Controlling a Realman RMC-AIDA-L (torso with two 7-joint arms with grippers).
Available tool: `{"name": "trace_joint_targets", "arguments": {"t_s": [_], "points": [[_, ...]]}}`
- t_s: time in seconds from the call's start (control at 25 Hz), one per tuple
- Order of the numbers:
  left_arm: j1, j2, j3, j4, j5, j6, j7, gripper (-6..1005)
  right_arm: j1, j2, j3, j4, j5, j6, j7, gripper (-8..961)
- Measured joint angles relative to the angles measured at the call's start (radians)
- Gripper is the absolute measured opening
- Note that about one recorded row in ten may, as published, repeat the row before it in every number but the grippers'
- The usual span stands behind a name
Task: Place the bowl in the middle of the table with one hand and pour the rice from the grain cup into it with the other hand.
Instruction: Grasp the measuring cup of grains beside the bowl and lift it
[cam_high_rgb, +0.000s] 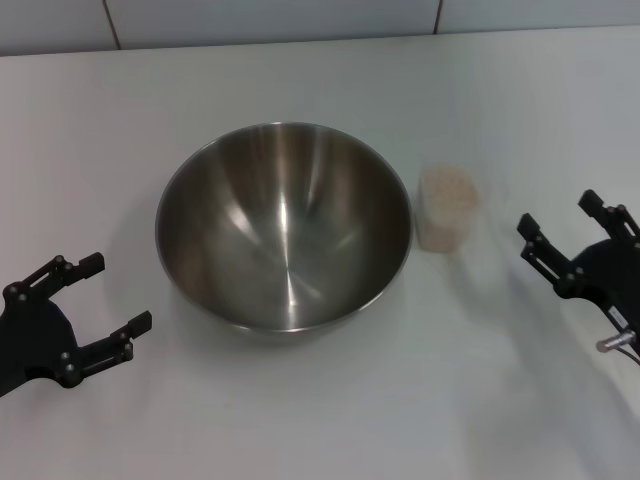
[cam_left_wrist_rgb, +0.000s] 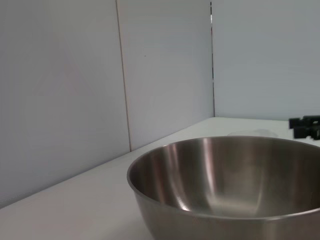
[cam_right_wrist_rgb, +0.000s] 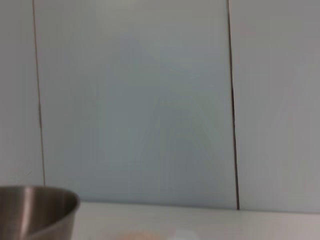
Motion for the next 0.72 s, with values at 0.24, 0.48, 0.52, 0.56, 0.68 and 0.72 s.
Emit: {"name": "trace_joint_targets", "arguments": {"t_s": [0.24,0.48,0.52,0.56,0.68,0.72], "points": [[0.001,-0.001,0.006,-0.001,-0.001,0.002,-0.002,864,0.044,0.0,0.008,0.014,0.0,0.078,-0.006,736],[0.001,-0.003,0.02,-0.001,-0.001,0.001,-0.002,864,0.077,0.001,0.042,0.016,0.0,0.141,-0.005,733],[0.0,-0.004,0.023,-0.001,-0.002,0.0,-0.003,864,0.081,0.001,0.043,0.016,0.0,0.147,-0.005,733],[-0.001,-0.005,0.025,-0.001,-0.002,0.0,-0.003,864,0.084,0.001,0.043,0.016,0.0,0.15,-0.005,732],[-0.002,-0.007,0.026,-0.001,-0.002,-0.001,-0.003,864,0.097,0.001,0.044,0.016,0.0,0.168,-0.006,731],[-0.002,-0.007,0.026,-0.001,-0.002,-0.001,-0.003,864,0.099,0.001,0.044,0.016,0.0,0.171,-0.006,731]]}}
